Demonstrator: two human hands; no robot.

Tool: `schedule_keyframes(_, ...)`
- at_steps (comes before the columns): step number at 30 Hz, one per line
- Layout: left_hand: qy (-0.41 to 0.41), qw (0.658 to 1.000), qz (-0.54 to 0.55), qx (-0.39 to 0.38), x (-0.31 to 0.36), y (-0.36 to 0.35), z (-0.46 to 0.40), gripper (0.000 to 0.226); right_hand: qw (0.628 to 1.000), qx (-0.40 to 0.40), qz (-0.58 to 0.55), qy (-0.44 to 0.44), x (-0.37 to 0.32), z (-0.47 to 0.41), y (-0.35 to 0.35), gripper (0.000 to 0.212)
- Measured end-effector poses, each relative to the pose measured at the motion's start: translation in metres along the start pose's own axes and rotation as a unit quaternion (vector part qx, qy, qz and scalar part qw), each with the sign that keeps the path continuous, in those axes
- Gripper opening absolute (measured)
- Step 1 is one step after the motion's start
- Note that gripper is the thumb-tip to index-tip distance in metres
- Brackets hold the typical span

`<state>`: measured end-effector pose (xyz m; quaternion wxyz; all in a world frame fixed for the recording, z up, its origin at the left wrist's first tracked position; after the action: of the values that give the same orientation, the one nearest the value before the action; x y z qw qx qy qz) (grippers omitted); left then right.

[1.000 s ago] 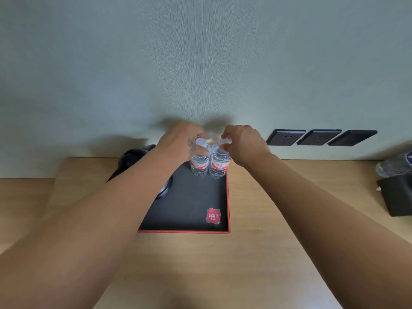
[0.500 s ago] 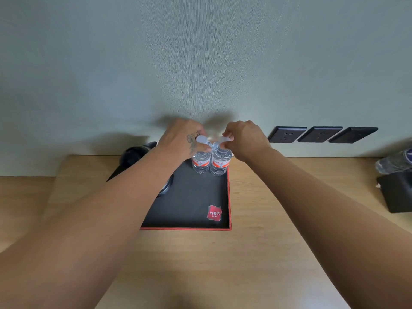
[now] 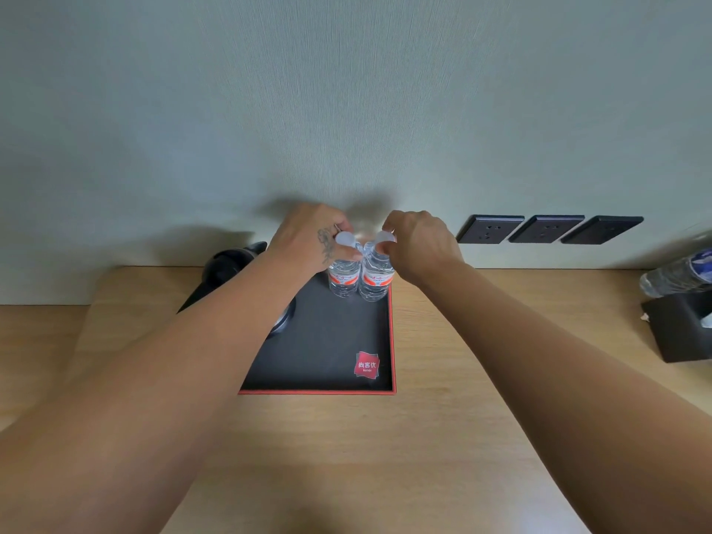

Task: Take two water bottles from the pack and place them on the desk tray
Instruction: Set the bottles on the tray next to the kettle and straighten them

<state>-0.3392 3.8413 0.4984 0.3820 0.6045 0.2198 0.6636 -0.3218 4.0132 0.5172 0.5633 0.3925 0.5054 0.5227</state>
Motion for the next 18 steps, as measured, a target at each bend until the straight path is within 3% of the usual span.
schedule_keyframes(8, 0.021, 1.000, -0.004, 0.012, -0.001, -0.002, 0.005, 0.043, 0.999, -0.003, -0.033, -0.013, 0.001, 0.007, 0.001, 0.041)
schedule_keyframes(13, 0.002, 1.000, -0.008, 0.010, 0.005, 0.000, 0.020, 0.062, 0.997, -0.029, -0.068, 0.010, 0.004, 0.021, 0.002, 0.058)
schedule_keyframes(18, -0.048, 0.998, -0.028, 0.026, 0.017, 0.028, 0.045, 0.069, 0.998, 0.033, -0.013, 0.049, -0.004, 0.047, 0.034, 0.067)
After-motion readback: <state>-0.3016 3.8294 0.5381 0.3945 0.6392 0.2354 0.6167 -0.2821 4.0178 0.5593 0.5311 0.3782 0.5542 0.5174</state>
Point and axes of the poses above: each hand's wrist, its own z-axis away from the middle knuckle, its own y-axis out of the back of the hand, x = y × z, the point moved 8 cm from there along -z, towards the middle knuckle, and after that the axes turned 4 degrees about z, right-handed, at the moved point
